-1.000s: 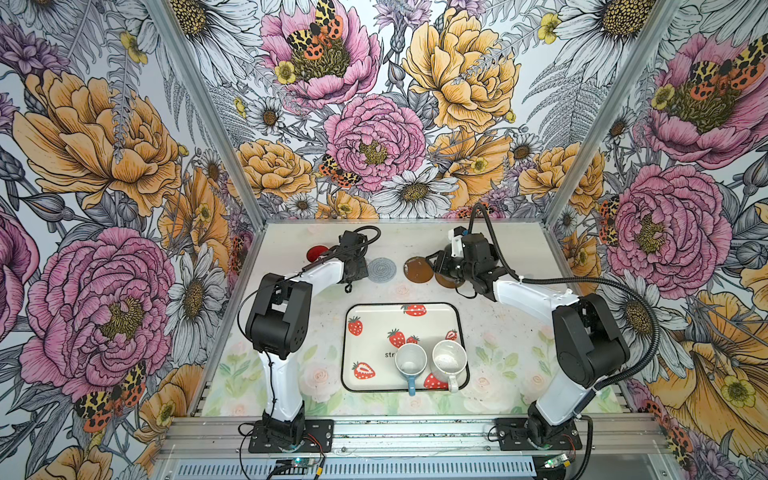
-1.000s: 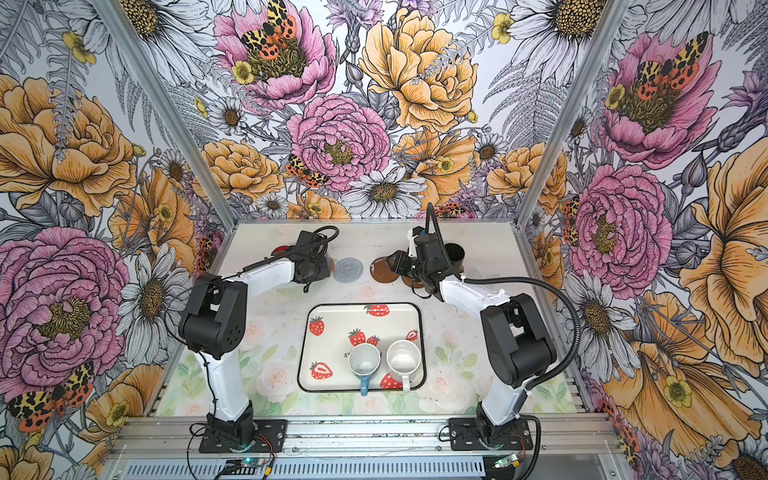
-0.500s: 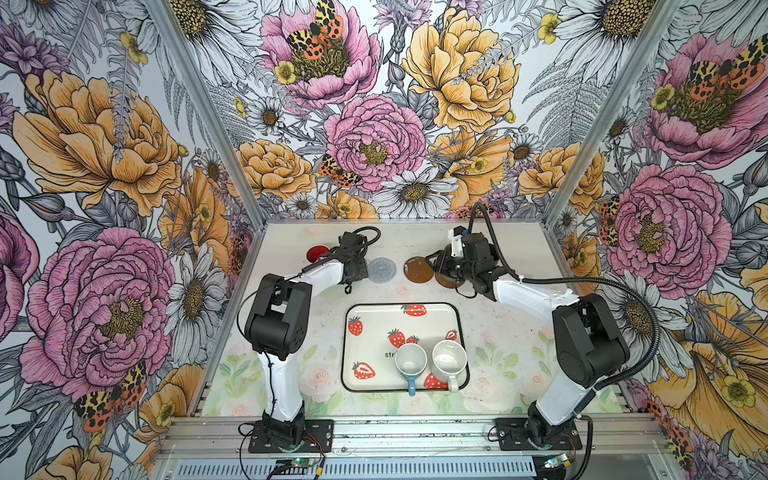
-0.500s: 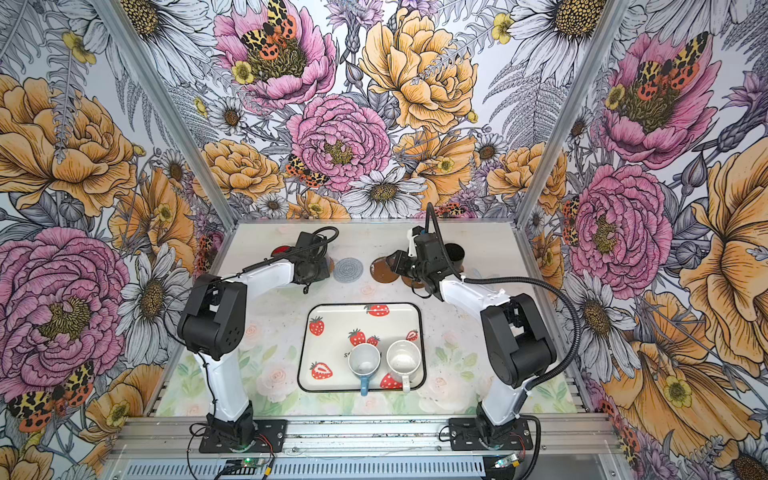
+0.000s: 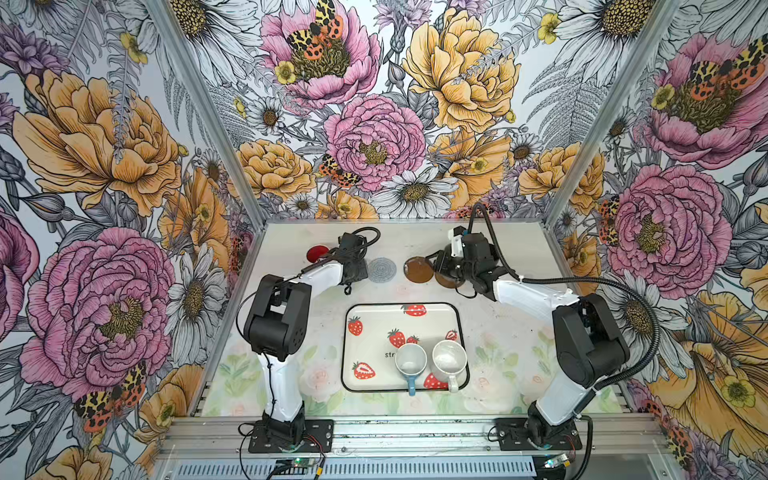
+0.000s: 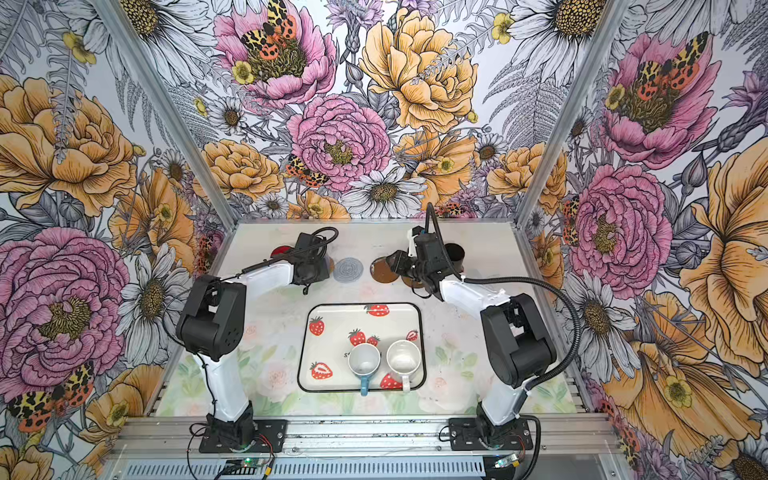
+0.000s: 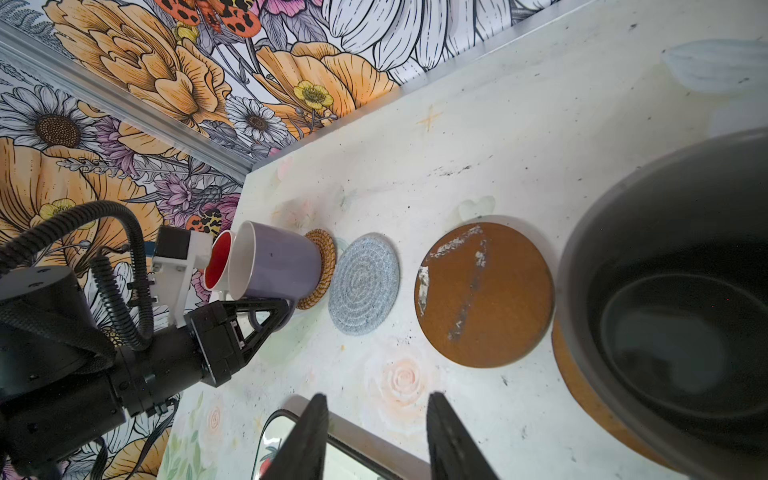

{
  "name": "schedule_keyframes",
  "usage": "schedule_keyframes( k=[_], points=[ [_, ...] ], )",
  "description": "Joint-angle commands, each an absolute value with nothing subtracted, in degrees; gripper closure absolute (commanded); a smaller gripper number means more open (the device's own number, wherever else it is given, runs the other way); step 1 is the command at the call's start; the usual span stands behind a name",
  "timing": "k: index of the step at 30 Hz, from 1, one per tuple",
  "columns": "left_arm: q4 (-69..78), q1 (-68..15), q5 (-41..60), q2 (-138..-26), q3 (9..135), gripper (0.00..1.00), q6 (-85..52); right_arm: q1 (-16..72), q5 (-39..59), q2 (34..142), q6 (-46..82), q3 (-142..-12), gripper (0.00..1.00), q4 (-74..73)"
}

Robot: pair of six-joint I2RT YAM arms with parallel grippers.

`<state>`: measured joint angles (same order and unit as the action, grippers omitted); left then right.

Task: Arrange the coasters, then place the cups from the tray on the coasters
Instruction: 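Lower the purple-handled mug onto the woven straw coaster with the left gripper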

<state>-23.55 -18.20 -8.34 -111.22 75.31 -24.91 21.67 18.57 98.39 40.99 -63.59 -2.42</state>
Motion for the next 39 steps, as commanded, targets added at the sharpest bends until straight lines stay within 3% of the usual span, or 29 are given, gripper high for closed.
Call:
schedule_keyframes(
  k=[1,4,12,21,39],
  points=[
    [-27.64,-17.66,-9.51,-110.85,74.93,1.00,-25.05,21.36,19.20,98.44,40.90,-64.86,0.59,-2.49],
    [-27.97,-17.60,-9.70,-110.83,75.27,1.00,-24.79,21.36,19.16,98.52,40.95,-64.86,0.59,-2.46],
    [-28.48,-17.49,-9.84,-111.05,75.97,0.85,-24.53,21.36,19.30,98.53,40.92,-65.04,0.59,-2.46],
    [-28.59,-17.45,-9.54,-111.09,76.17,0.62,-24.36,21.36,19.36,98.79,40.92,-65.30,0.59,-2.27],
    [-28.68,-17.46,-9.59,-107.82,74.33,0.53,-24.70,21.36,19.38,97.96,40.83,-64.78,0.59,-2.12]
  ],
)
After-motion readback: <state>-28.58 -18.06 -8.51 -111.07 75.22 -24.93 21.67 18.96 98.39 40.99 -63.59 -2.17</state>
